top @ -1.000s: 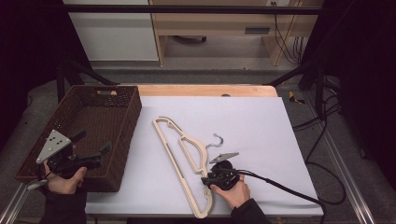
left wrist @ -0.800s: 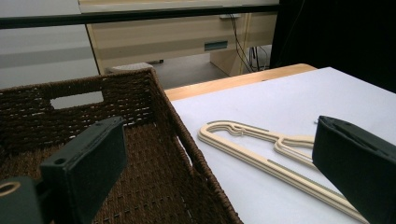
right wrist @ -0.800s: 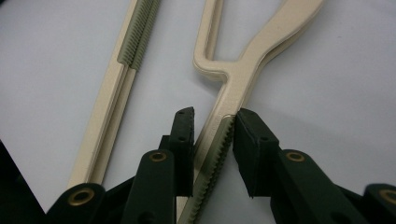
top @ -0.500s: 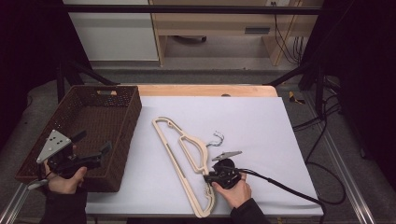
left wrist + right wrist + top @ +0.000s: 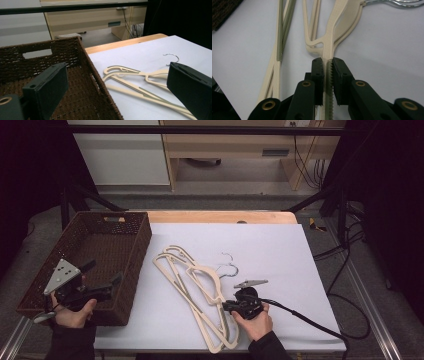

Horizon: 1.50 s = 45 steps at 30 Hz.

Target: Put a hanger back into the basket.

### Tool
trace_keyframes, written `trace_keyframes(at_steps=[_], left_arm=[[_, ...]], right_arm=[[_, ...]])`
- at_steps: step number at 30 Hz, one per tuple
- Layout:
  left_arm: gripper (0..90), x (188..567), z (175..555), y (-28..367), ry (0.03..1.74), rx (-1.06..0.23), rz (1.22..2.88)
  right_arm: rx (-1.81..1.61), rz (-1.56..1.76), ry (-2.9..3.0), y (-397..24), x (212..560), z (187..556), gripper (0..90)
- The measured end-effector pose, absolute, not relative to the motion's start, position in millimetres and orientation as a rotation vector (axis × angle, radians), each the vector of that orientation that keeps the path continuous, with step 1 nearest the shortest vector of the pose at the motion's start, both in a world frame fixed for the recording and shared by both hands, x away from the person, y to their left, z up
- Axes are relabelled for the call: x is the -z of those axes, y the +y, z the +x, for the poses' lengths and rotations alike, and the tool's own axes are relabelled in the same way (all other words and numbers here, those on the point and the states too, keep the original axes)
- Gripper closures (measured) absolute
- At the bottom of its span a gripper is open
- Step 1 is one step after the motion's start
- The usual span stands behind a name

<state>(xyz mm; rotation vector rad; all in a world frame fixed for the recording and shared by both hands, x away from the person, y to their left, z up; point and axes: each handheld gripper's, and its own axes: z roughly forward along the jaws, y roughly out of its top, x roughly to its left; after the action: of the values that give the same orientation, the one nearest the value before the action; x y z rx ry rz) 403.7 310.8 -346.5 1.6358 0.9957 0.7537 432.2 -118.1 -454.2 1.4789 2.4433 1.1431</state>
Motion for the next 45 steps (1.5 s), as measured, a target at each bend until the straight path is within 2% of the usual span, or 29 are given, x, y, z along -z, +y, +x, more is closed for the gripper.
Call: trace_keyframes(at_steps=[9, 18, 27, 31, 36, 45], left_arm=[[3.7, 350, 407, 275, 0.991, -0.669, 1.676], [4.4, 354, 420, 232, 0.914, -0.614, 1.816], [6.4, 364, 456, 185, 0.826, -0.529, 1.968], [6.4, 372, 474, 166, 0.791, -0.554, 2.043], [9.4, 386, 491, 155, 0.771, -0.485, 2.07], [12.4, 419, 521, 139, 0.751, -0.475, 2.16]], right_arm=[[-1.176, 1.428, 2.424, -121, 445, 430, 80.8], [-1.202, 1.379, 2.409, -124, 439, 428, 81.4], [-1.209, 1.354, 2.412, -126, 436, 429, 81.6], [-1.212, 1.331, 2.413, -127, 435, 428, 81.7], [-1.216, 1.304, 2.416, -128, 435, 428, 81.8], [-1.212, 1.308, 2.418, -128, 433, 428, 81.8]])
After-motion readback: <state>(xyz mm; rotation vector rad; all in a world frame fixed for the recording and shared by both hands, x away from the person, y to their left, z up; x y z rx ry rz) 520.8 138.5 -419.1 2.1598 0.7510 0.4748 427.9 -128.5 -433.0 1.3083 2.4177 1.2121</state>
